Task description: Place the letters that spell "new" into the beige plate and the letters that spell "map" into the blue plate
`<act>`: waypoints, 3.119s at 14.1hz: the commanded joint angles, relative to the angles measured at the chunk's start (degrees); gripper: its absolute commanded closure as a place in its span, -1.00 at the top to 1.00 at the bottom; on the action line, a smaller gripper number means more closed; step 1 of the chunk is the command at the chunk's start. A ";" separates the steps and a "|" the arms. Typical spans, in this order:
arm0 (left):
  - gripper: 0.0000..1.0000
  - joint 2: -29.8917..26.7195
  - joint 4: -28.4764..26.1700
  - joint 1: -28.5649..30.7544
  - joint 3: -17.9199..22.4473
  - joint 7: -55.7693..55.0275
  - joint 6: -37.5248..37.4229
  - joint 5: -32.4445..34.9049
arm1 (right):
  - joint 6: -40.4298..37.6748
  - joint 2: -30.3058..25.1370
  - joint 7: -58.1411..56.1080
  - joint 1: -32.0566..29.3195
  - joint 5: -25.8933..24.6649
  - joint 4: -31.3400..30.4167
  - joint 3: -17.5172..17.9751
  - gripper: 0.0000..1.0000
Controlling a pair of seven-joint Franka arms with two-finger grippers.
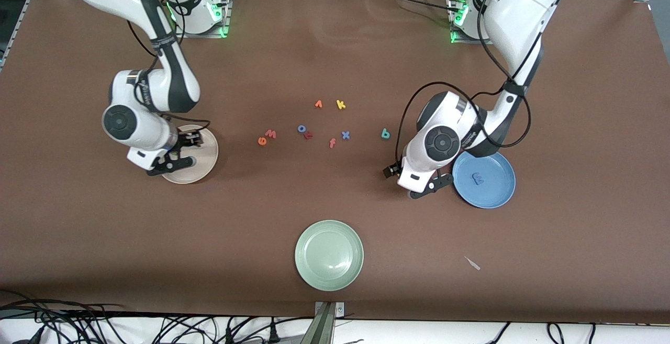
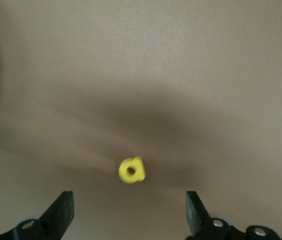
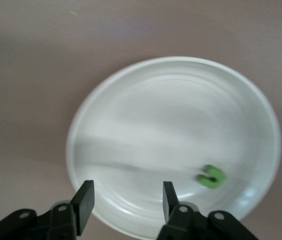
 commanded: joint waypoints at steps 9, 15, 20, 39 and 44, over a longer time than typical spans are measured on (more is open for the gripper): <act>0.31 4.05 0.20 -0.76 0.83 -1.59 3.03 1.74 | 7.62 2.30 33.97 11.51 0.17 -0.83 4.80 0.27; -0.47 3.35 -1.56 -0.67 0.39 -1.68 2.42 1.74 | 15.28 5.29 38.90 11.87 0.17 -2.76 7.26 0.27; -1.00 2.13 -0.33 0.03 0.56 -1.06 -1.34 1.74 | 15.20 5.29 38.64 11.96 0.17 -2.85 7.26 -0.10; -1.00 -7.63 -10.60 23.14 0.56 38.92 -14.72 6.13 | -3.19 0.72 0.42 11.34 0.26 3.49 -11.80 -0.61; -0.87 -7.02 -12.72 23.67 0.56 39.98 -11.30 6.13 | 3.42 1.25 -1.70 10.20 1.22 -0.39 -12.08 0.33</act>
